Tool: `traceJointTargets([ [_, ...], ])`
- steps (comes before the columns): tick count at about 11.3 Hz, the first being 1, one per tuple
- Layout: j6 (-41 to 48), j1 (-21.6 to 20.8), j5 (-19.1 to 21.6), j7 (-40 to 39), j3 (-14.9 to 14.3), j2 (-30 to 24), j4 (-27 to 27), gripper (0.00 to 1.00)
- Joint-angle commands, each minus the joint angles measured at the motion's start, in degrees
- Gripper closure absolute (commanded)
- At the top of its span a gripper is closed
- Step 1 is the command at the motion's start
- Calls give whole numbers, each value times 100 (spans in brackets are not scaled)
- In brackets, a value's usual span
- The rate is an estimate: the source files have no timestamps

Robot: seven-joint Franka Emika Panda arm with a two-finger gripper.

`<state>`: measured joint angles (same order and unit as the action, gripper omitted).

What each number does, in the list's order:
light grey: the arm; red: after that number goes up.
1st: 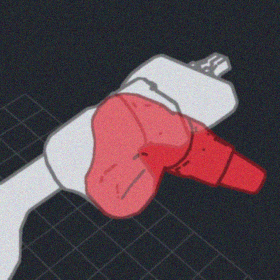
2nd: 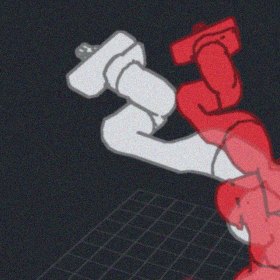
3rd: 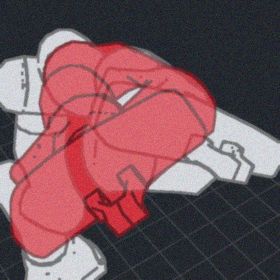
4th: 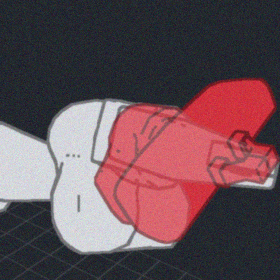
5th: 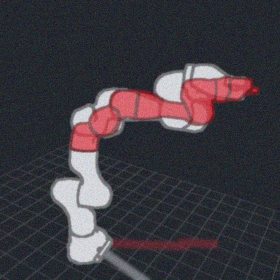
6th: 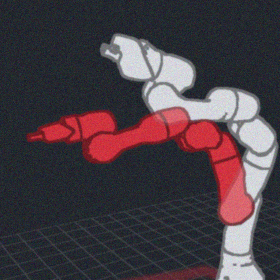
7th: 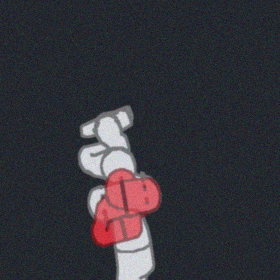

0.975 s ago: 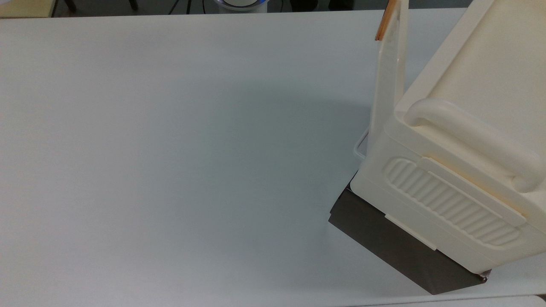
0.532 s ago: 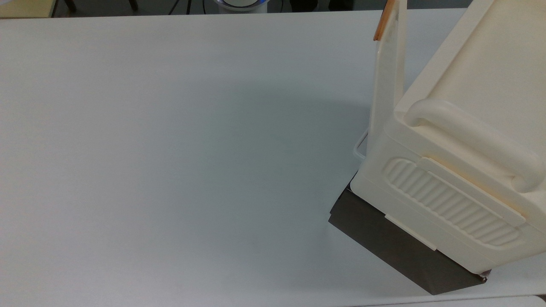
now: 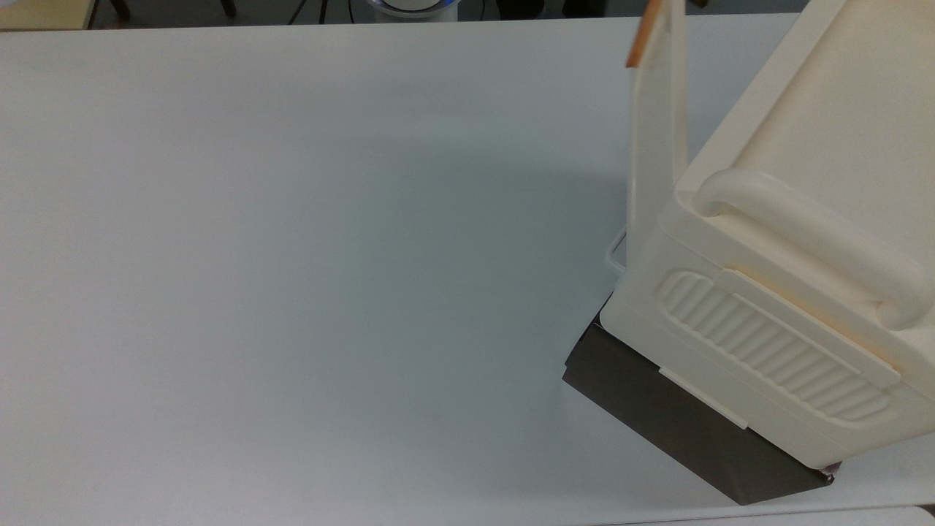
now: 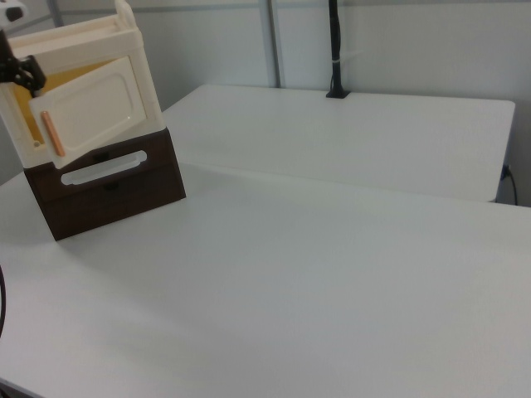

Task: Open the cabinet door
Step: 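Swing the door outward on its hinge with the gripper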

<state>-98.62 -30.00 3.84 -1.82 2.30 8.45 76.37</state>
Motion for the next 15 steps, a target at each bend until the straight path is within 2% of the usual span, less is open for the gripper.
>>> traceJointTargets([
  [1,-44,537,-138,-29,-19,-28,0,0],
  [7,70,1320,-454,23,-273,-89,115,0],
  [9,473,1530,-708,32,-282,-116,123,0],
  [10,553,1627,-857,32,-274,-133,228,0],
  [15,572,2295,-1096,50,-274,-300,817,0],
])
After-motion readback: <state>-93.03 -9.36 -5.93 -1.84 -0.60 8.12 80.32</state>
